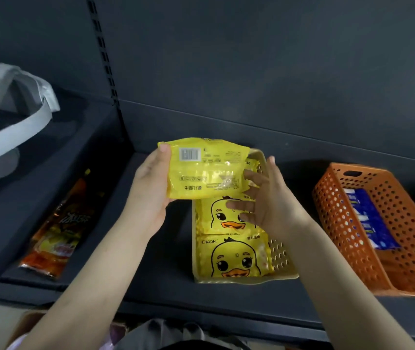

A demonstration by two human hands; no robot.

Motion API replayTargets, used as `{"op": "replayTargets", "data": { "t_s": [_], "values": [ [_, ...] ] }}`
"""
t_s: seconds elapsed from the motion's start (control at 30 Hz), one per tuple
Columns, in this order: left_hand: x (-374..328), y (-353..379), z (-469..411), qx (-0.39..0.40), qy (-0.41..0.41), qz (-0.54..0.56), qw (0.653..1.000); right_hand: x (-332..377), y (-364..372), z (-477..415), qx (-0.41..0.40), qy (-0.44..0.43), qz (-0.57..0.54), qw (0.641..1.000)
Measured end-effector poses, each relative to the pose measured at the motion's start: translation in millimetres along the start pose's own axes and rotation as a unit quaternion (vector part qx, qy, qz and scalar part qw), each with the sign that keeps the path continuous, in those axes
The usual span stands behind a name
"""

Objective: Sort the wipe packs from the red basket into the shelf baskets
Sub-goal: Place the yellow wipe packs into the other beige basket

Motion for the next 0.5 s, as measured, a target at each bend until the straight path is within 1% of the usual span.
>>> {"op": "replayTargets", "data": {
  "t_s": [0.07,0.13,0.17,0.2,0.27,0.33,0.4,0.43,0.47,0.5],
  "values": [
    [2,7,4,0.022,-0.014,-0.069,0.997,2,-6,2,0.013,0.022,-0.027,0.999],
    [4,16,9,0.036,-0.022,-0.146,0.988,6,-8,5,0.019,0.016,-0.087,0.996],
    [6,20,11,0.041,-0.022,-0.176,0.983,9,-8,7,0.014,-0.002,-0.098,0.995],
    [8,24,12,0.046,-0.021,-0.197,0.979,9,-8,9,-0.002,-0.029,-0.080,0.996],
    [13,29,14,0.055,-0.015,-0.200,0.978,10,-8,14,-0.041,-0.102,-0.040,0.993],
    [17,31,14,0.055,-0.019,-0.145,0.988,7,-10,18,-0.070,-0.183,-0.014,0.981],
    [20,32,13,0.046,-0.040,-0.046,0.997,3,-15,22,-0.103,-0.269,0.060,0.956],
    [20,34,13,0.045,-0.051,0.005,0.998,3,-15,25,-0.108,-0.299,0.085,0.944],
    [20,35,14,0.044,-0.062,0.046,0.996,3,-14,27,-0.095,-0.314,0.086,0.941],
    [21,37,14,0.043,-0.068,0.072,0.994,2,-13,29,-0.075,-0.314,0.056,0.945]
  ]
}}
Point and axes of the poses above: each hand's wrist, its own z-axis away from the middle knuckle, its own y-axis out of the palm, x = y × z, the point moved 4 cm from there along -z, towards the middle knuckle, and after that the axes turned 13 degrees about z, right-handed, at the moved point
